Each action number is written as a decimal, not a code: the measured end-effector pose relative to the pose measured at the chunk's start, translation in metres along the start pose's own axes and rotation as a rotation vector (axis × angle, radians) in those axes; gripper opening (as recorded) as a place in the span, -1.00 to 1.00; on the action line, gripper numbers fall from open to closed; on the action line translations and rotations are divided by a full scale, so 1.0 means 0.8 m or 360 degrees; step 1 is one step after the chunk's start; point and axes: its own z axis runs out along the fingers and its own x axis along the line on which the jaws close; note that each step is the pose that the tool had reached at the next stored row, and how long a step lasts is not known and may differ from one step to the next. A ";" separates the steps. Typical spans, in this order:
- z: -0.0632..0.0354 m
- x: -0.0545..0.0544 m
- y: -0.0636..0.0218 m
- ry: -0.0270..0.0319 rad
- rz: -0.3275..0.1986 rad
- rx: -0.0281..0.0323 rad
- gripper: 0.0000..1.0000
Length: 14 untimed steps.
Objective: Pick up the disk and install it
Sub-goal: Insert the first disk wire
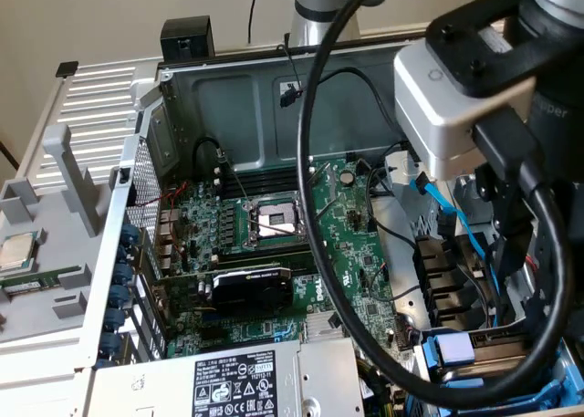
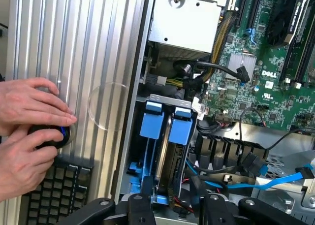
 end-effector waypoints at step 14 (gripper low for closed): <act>0.013 0.029 -0.012 -0.01024 0.0015 -0.00143 -0.14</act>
